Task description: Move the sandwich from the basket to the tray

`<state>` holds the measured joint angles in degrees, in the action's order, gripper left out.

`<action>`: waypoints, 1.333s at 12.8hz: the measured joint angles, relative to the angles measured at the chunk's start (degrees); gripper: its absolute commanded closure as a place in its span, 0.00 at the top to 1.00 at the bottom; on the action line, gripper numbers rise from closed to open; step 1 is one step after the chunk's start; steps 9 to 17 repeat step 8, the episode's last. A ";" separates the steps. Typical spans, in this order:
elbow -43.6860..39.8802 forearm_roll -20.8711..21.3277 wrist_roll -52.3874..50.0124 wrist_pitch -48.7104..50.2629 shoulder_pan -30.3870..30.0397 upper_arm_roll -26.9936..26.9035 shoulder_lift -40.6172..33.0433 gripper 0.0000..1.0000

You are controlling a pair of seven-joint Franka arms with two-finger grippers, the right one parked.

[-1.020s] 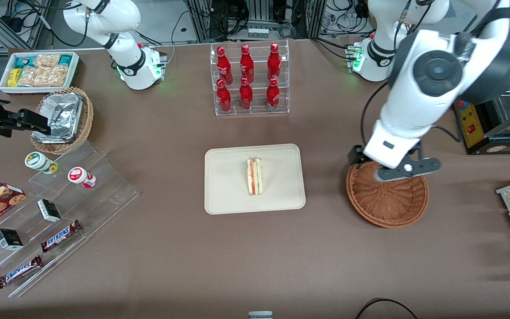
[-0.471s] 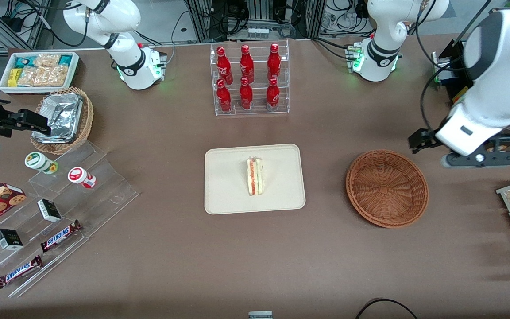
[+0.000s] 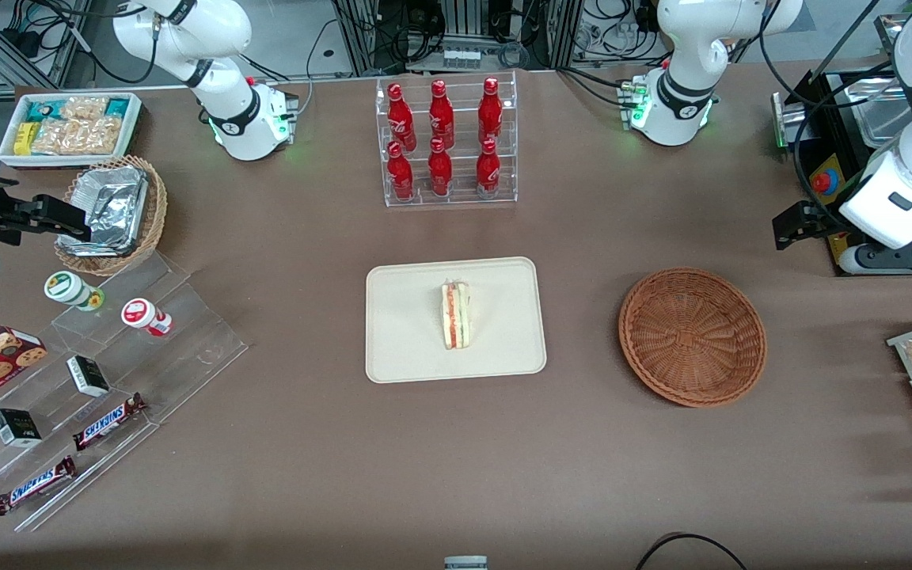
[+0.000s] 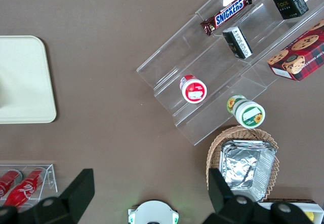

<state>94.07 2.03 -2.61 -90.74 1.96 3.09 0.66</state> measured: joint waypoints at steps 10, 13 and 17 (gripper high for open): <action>-3.48 -0.70 0.06 0.54 0.20 -0.55 -0.10 1.00; -3.48 -0.70 0.06 0.54 0.20 -0.55 -0.10 1.00; -3.48 -0.70 0.06 0.54 0.20 -0.55 -0.10 1.00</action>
